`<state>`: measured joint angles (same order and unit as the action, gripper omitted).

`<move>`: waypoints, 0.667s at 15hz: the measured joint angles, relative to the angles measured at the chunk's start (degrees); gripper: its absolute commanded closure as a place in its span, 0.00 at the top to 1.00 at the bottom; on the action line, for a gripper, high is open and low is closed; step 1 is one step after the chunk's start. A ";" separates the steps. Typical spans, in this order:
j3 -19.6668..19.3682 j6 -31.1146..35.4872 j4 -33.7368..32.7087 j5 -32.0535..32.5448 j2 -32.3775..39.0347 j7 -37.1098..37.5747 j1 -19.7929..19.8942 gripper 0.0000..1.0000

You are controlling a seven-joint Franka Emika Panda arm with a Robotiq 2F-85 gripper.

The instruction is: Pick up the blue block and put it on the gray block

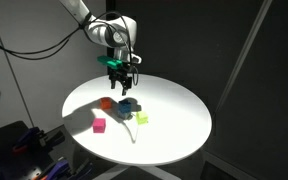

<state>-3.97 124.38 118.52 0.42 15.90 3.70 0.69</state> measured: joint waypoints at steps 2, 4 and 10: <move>0.26 1.93 3.08 0.02 -3.52 0.03 -0.34 1.00; 0.75 4.43 6.45 0.02 -6.82 0.02 -0.62 1.00; 2.46 5.85 15.54 0.03 -16.04 0.02 -0.86 1.00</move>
<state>-1.51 130.23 134.06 0.45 -0.14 3.72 -0.16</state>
